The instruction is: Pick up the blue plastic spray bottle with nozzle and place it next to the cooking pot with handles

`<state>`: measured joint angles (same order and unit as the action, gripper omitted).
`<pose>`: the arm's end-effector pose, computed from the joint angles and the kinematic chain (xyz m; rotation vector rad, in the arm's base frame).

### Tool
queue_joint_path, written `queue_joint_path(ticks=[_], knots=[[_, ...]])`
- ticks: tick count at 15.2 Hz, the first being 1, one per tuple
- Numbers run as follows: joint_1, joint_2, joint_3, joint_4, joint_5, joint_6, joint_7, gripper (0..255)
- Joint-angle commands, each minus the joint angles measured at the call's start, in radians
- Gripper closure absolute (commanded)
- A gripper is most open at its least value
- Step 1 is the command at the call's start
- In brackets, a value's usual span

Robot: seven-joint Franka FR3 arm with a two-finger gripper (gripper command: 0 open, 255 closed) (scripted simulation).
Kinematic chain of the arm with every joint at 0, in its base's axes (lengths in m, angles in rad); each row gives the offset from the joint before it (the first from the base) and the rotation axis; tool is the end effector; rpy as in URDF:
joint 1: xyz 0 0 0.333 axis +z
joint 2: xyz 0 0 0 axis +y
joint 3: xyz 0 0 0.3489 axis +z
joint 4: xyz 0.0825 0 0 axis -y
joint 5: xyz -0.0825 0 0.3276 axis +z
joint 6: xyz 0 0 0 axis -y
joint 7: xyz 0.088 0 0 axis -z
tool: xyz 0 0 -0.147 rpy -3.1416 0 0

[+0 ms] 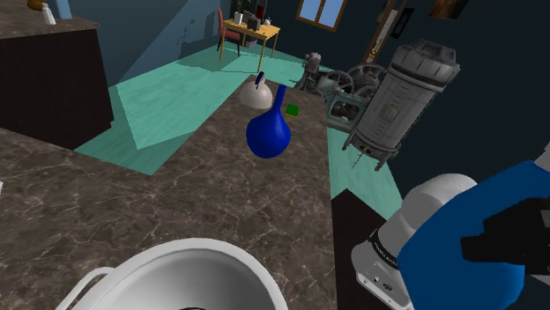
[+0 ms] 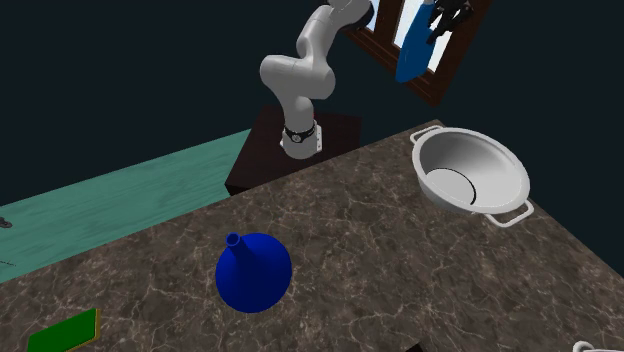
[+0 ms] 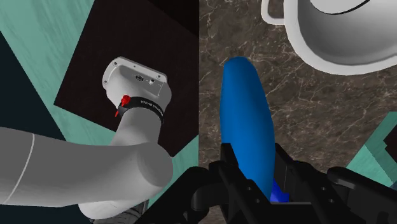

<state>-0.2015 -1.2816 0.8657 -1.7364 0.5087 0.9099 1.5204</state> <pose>-0.1011 0.3663 0.5715 2.5689 -1.2792 0.6124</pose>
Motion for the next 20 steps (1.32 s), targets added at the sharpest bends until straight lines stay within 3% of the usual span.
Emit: queue_joint_path(ticks=[1, 20], knots=[[0.010, -0.022, 0.008, -0.032, 0.015, 0.013, 0.005, 255], [0.101, -0.200, 0.106, -0.296, 0.148, 0.127, 0.026, 255]])
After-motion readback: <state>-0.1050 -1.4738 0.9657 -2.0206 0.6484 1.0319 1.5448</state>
